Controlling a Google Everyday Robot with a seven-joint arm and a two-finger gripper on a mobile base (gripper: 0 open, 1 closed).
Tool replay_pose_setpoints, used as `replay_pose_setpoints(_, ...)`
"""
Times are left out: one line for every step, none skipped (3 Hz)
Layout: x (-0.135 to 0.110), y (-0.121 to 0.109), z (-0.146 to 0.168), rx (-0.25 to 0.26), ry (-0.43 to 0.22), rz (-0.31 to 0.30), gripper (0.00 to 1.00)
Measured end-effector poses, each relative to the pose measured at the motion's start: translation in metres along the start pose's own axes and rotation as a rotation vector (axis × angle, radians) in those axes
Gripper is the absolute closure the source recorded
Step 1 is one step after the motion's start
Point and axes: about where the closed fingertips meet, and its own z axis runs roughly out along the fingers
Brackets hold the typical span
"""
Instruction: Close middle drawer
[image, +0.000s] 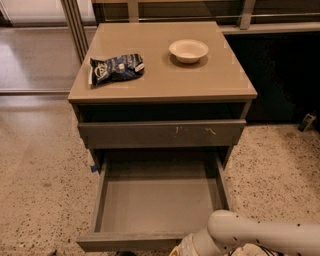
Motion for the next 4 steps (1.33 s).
replay_pose_setpoints(0.004,-0.016,0.001,0.048,-0.133,0.022,1.0)
replay_pose_setpoints(0.012,-0.041,-0.023,0.161,-0.201,0.044,1.0)
replay_pose_setpoints(0.012,-0.041,-0.023,0.162,-0.201,0.044,1.0)
replay_pose_setpoints(0.006,-0.056,-0.028,0.198,-0.2,0.017,1.0)
